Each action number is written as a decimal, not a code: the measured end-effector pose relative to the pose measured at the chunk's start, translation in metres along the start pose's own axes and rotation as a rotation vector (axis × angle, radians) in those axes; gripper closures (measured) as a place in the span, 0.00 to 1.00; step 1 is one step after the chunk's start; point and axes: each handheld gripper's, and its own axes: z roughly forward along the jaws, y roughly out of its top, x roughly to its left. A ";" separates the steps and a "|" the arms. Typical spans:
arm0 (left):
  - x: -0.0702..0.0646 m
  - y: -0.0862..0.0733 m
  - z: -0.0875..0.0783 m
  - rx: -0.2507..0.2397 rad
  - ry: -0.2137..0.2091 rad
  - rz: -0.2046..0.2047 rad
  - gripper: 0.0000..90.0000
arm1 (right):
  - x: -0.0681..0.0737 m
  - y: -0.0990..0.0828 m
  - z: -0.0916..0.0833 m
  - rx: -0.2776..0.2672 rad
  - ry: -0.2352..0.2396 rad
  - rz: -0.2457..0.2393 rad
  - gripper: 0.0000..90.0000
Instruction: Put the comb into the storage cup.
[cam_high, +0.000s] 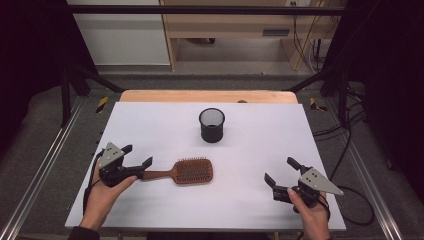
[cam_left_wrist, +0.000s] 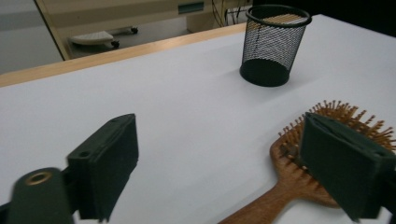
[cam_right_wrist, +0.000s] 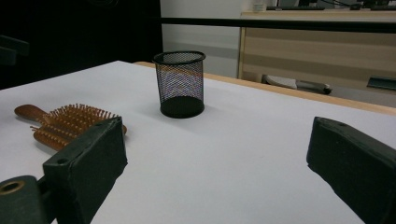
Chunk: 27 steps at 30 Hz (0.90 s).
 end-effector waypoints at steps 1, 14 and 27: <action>0.001 0.002 0.003 0.017 0.002 0.007 0.18 | 0.000 0.000 0.000 0.000 0.000 0.000 0.06; -0.007 0.006 0.042 0.262 -0.079 0.103 0.92 | 0.002 0.001 -0.001 0.001 0.004 -0.009 0.06; -0.013 -0.003 0.068 0.453 -0.117 0.156 1.00 | 0.005 0.002 -0.002 0.001 0.016 -0.016 0.06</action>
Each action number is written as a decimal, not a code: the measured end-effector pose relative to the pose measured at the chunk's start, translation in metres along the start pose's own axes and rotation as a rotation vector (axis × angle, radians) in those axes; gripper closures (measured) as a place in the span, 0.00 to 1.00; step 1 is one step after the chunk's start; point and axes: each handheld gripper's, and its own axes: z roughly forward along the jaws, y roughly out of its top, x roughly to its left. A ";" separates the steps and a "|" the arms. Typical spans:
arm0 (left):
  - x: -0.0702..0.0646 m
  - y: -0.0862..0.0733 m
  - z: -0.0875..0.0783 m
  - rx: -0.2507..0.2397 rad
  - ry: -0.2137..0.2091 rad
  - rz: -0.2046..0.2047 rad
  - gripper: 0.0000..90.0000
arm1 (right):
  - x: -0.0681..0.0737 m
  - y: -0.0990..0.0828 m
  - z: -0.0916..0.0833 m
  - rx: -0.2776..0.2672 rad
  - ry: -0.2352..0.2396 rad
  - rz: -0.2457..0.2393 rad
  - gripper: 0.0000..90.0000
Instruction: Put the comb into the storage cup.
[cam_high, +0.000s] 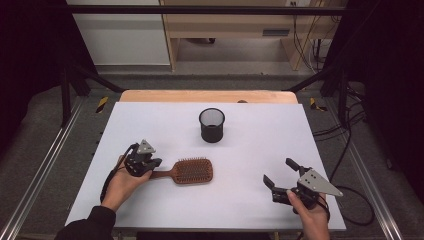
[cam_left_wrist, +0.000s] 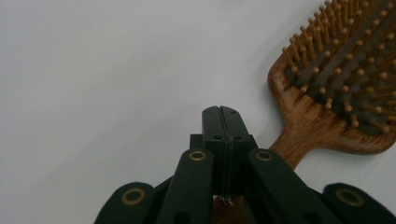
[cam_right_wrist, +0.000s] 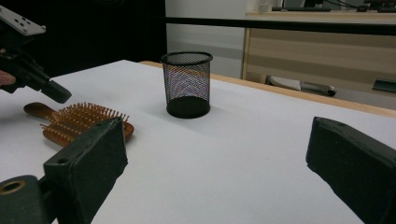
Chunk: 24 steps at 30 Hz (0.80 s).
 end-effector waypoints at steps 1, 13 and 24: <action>-0.001 -0.001 0.001 0.009 0.003 0.006 1.00 | 0.000 0.000 0.000 0.001 0.002 -0.001 0.06; -0.004 -0.012 0.002 0.081 -0.036 0.013 1.00 | 0.001 0.000 0.001 0.005 0.006 -0.003 0.06; -0.021 -0.018 -0.008 0.113 -0.075 0.016 1.00 | 0.002 -0.001 0.003 0.014 0.014 -0.006 0.06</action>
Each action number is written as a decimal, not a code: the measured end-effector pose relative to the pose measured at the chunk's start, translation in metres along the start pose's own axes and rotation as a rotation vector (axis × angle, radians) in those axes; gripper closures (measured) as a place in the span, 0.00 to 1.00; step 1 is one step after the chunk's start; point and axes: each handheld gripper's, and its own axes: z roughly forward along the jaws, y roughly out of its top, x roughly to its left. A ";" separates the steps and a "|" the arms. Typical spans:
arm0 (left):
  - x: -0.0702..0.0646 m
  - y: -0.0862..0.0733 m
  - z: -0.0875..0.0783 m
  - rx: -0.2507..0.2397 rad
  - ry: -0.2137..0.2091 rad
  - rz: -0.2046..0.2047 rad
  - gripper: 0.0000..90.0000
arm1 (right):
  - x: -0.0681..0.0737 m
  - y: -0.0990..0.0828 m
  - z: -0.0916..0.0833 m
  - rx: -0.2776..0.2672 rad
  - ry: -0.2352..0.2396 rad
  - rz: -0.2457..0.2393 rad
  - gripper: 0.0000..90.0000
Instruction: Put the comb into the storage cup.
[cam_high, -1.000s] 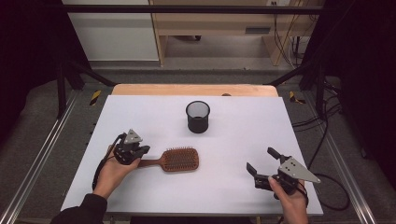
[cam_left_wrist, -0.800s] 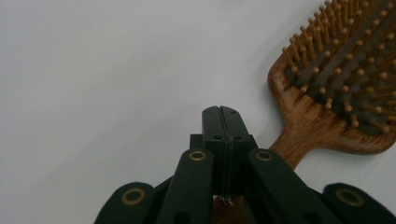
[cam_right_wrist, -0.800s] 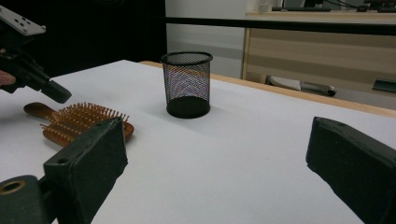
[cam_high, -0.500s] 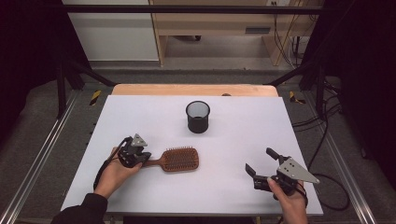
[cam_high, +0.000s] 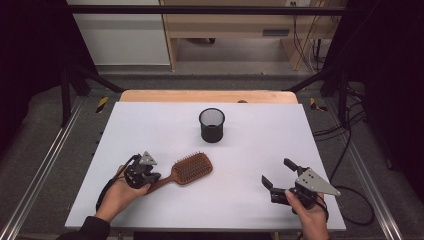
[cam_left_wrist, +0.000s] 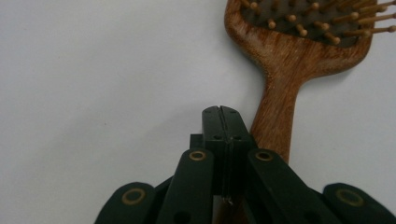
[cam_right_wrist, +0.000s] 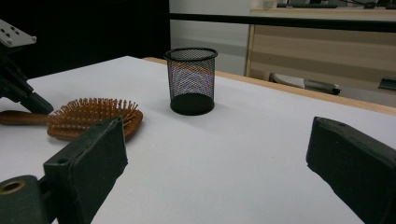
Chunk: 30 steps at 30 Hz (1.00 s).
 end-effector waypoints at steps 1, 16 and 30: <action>-0.002 0.000 0.000 0.003 -0.008 -0.002 1.00 | 0.000 0.000 0.000 0.002 0.002 -0.003 0.06; -0.022 0.001 -0.004 0.060 -0.056 -0.007 1.00 | -0.002 -0.001 0.003 0.007 0.034 0.014 0.06; -0.033 0.017 -0.018 0.000 0.063 -0.025 0.75 | 0.002 0.001 0.001 0.006 0.033 0.002 0.06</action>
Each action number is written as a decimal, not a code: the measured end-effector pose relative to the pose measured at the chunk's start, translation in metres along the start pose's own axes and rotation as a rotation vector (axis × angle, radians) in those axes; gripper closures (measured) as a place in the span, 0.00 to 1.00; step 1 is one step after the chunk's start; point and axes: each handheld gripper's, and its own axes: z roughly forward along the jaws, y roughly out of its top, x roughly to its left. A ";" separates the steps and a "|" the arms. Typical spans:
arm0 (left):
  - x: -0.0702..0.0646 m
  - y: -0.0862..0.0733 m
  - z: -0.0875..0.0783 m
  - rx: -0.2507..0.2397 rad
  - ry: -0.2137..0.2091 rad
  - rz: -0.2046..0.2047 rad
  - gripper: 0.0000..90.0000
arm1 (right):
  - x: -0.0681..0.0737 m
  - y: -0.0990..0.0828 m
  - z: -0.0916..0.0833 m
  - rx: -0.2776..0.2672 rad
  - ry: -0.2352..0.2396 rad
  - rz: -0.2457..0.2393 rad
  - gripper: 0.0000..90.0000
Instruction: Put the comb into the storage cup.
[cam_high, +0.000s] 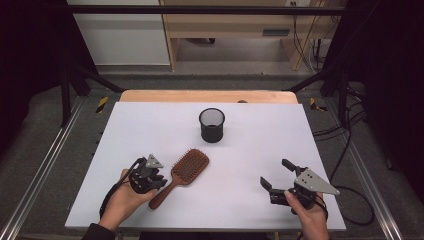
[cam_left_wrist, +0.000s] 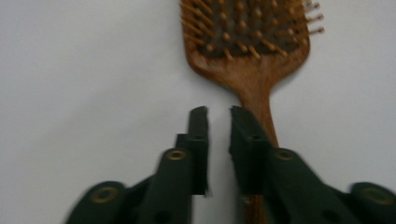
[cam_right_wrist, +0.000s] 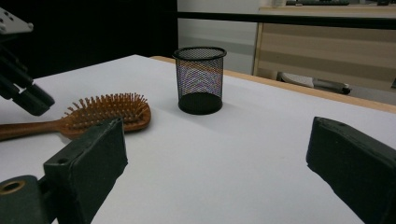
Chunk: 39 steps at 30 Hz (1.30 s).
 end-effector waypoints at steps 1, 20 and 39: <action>-0.001 0.002 -0.002 -0.014 0.012 -0.003 0.67 | 0.000 0.000 0.000 0.001 0.000 0.002 0.06; -0.022 0.021 0.023 0.108 0.003 0.007 0.10 | 0.000 -0.001 0.000 0.009 -0.001 -0.001 0.06; -0.021 0.025 0.033 0.216 -0.064 -0.002 0.61 | 0.000 -0.001 0.000 0.016 0.004 0.005 0.06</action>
